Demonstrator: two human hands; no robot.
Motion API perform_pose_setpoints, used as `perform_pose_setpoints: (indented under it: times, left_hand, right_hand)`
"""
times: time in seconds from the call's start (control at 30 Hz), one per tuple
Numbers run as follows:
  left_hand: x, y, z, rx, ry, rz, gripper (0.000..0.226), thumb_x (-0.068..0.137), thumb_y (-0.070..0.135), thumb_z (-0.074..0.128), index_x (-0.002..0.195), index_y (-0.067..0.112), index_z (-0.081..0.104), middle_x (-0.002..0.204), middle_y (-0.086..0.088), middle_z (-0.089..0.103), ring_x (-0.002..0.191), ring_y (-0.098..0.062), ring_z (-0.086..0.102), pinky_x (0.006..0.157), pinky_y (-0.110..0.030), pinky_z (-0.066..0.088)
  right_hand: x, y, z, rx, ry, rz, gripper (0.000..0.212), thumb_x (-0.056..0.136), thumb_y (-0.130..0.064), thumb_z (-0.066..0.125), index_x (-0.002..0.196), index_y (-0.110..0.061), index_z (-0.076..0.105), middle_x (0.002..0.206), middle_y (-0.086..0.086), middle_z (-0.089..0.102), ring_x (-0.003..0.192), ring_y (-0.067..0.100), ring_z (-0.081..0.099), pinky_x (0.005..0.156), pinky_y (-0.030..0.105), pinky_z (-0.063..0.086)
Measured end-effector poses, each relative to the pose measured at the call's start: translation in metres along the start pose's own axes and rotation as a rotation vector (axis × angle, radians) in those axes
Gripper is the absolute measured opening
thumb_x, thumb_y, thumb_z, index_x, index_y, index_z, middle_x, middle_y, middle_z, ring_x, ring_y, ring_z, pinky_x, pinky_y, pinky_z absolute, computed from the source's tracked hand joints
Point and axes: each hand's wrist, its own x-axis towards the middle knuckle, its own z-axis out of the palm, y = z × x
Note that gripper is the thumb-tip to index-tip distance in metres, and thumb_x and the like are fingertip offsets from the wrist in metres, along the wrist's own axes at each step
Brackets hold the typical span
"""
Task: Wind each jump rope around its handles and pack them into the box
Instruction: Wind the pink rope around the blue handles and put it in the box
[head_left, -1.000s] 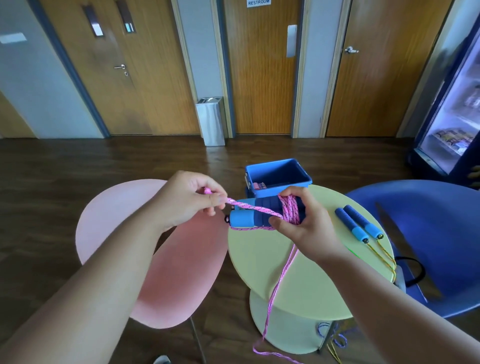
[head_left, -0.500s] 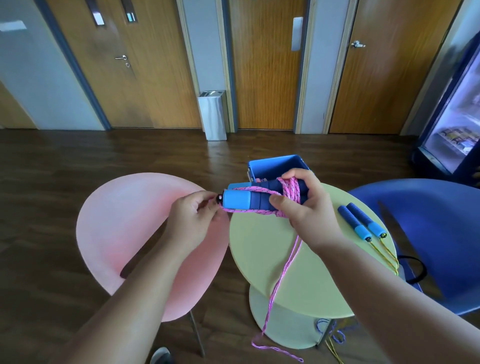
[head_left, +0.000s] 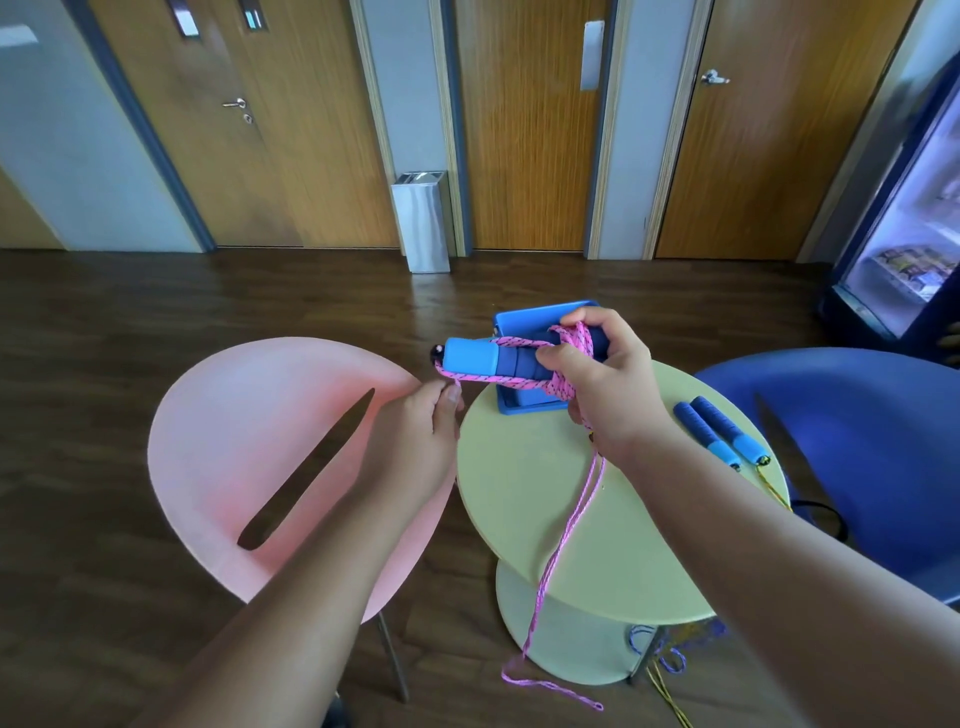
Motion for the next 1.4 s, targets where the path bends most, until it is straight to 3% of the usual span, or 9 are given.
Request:
perform_pose_setpoints:
  times: [0.1, 0.3, 0.4, 0.57, 0.73, 0.93, 1.13, 1.27, 1.4]
  left_hand:
    - [0.004, 0.007, 0.005, -0.001, -0.035, -0.008, 0.041, 0.109, 0.024, 0.046, 0.069, 0.032, 0.048, 0.061, 0.007, 0.057, 0.065, -0.008, 0.058, 0.057, -0.021, 0.037]
    - [0.006, 0.018, 0.019, 0.0, -0.187, 0.011, 0.03, 0.108, 0.022, 0.045, 0.08, 0.019, 0.057, 0.069, -0.005, 0.061, 0.069, -0.024, 0.06, 0.063, -0.038, 0.044]
    - [-0.002, 0.031, 0.029, -0.077, -0.292, 0.011, 0.031, 0.108, 0.027, 0.043, 0.083, 0.019, 0.059, 0.066, 0.0, 0.06, 0.066, -0.024, 0.062, 0.064, -0.042, 0.05]
    - [-0.007, 0.042, 0.041, -0.143, -0.357, -0.057, 0.033, 0.109, 0.029, 0.039, 0.081, 0.023, 0.056, 0.066, 0.007, 0.056, 0.063, -0.016, 0.056, 0.06, -0.036, 0.044]
    - [-0.007, 0.052, 0.045, -0.165, -0.466, -0.066, 0.034, 0.11, 0.027, 0.038, 0.082, 0.022, 0.056, 0.068, 0.006, 0.055, 0.056, -0.007, 0.05, 0.056, -0.027, 0.037]
    - [-0.006, 0.065, 0.048, -0.28, -0.507, -0.083, 0.032, 0.11, 0.025, 0.039, 0.082, 0.02, 0.054, 0.07, 0.002, 0.054, 0.052, -0.001, 0.046, 0.049, -0.014, 0.033]
    - [-0.004, 0.045, 0.052, -0.244, -0.385, -0.058, 0.024, 0.104, 0.028, 0.059, 0.087, 0.024, 0.076, 0.078, 0.005, 0.071, 0.066, -0.01, 0.057, 0.059, -0.024, 0.039]
    - [-0.005, 0.024, 0.044, -0.359, -0.393, -0.29, 0.02, 0.089, 0.032, 0.078, 0.108, 0.028, 0.074, 0.101, 0.005, 0.072, 0.082, -0.009, 0.064, 0.069, -0.026, 0.049]
    - [0.009, 0.014, 0.014, -0.814, -0.19, -0.666, 0.044, 0.098, 0.002, 0.053, 0.136, 0.024, 0.058, 0.125, -0.013, 0.066, 0.091, -0.029, 0.071, 0.056, -0.036, 0.059]
  right_hand:
    - [0.004, 0.003, 0.001, 0.024, 0.042, 0.057, 0.027, 0.088, -0.009, 0.075, 0.111, -0.015, 0.062, 0.098, 0.011, 0.066, 0.069, 0.019, 0.058, 0.043, 0.028, 0.039]
    - [0.009, -0.001, 0.005, 0.036, 0.094, 0.091, 0.024, 0.089, -0.014, 0.075, 0.109, -0.015, 0.063, 0.098, 0.012, 0.07, 0.06, 0.011, 0.063, 0.044, 0.029, 0.045]
    - [0.009, -0.003, 0.006, 0.135, 0.125, 0.106, 0.029, 0.089, -0.009, 0.075, 0.115, -0.009, 0.062, 0.108, 0.016, 0.071, 0.087, 0.025, 0.077, 0.067, 0.043, 0.06]
    - [0.005, 0.0, 0.008, 0.029, 0.093, 0.017, 0.027, 0.088, -0.004, 0.075, 0.11, -0.012, 0.061, 0.099, 0.004, 0.066, 0.078, 0.014, 0.072, 0.051, 0.019, 0.052]
    - [0.001, 0.016, 0.006, 0.013, 0.114, -0.039, 0.028, 0.088, -0.004, 0.075, 0.109, -0.014, 0.06, 0.097, 0.0, 0.064, 0.082, 0.014, 0.069, 0.061, 0.023, 0.055]
    - [-0.004, 0.023, 0.0, 0.121, 0.14, -0.081, 0.026, 0.091, -0.002, 0.069, 0.11, -0.015, 0.057, 0.1, 0.001, 0.062, 0.083, 0.01, 0.069, 0.066, 0.026, 0.055]
    - [-0.008, 0.026, -0.014, -0.036, 0.0, -0.122, 0.032, 0.094, -0.007, 0.071, 0.118, -0.017, 0.053, 0.102, -0.005, 0.063, 0.086, 0.012, 0.068, 0.076, 0.045, 0.061]
    - [-0.008, 0.031, -0.027, -0.142, -0.02, -0.124, 0.033, 0.091, -0.015, 0.077, 0.114, -0.027, 0.055, 0.097, -0.011, 0.065, 0.09, 0.025, 0.066, 0.083, 0.06, 0.057]
    - [-0.006, 0.03, -0.039, -0.187, -0.037, -0.12, 0.036, 0.091, -0.014, 0.076, 0.117, -0.025, 0.054, 0.11, 0.011, 0.063, 0.093, 0.024, 0.068, 0.085, 0.055, 0.06]
